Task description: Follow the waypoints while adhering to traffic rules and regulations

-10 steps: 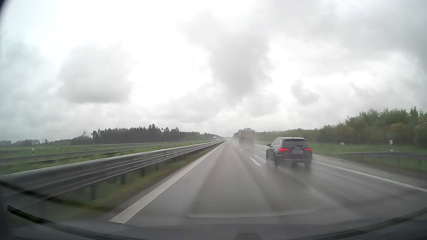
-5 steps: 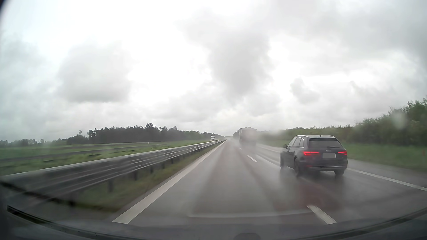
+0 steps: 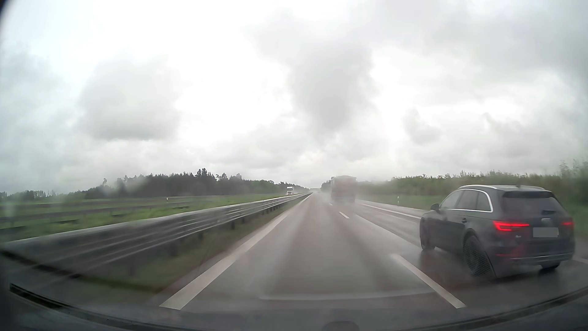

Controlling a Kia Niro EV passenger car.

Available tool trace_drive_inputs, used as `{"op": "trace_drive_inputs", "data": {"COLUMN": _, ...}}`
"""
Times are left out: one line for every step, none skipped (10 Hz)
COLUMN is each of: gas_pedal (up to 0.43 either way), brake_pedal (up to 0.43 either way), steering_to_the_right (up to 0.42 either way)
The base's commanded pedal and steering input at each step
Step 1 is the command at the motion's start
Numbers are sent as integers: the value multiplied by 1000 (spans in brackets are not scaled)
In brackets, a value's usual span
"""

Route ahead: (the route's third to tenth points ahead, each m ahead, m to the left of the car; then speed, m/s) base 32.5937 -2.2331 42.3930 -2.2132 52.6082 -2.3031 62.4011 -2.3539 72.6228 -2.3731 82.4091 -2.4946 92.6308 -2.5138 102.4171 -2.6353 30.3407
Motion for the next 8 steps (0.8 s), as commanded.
{"op": "trace_drive_inputs", "data": {"gas_pedal": 287, "brake_pedal": 0, "steering_to_the_right": -1}}
{"op": "trace_drive_inputs", "data": {"gas_pedal": 287, "brake_pedal": 0, "steering_to_the_right": -1}}
{"op": "trace_drive_inputs", "data": {"gas_pedal": 287, "brake_pedal": 0, "steering_to_the_right": 0}}
{"op": "trace_drive_inputs", "data": {"gas_pedal": 287, "brake_pedal": 0, "steering_to_the_right": 0}}
{"op": "trace_drive_inputs", "data": {"gas_pedal": 287, "brake_pedal": 0, "steering_to_the_right": 0}}
{"op": "trace_drive_inputs", "data": {"gas_pedal": 287, "brake_pedal": 0, "steering_to_the_right": 0}}
{"op": "trace_drive_inputs", "data": {"gas_pedal": 287, "brake_pedal": 0, "steering_to_the_right": 0}}
{"op": "trace_drive_inputs", "data": {"gas_pedal": 287, "brake_pedal": 0, "steering_to_the_right": 0}}
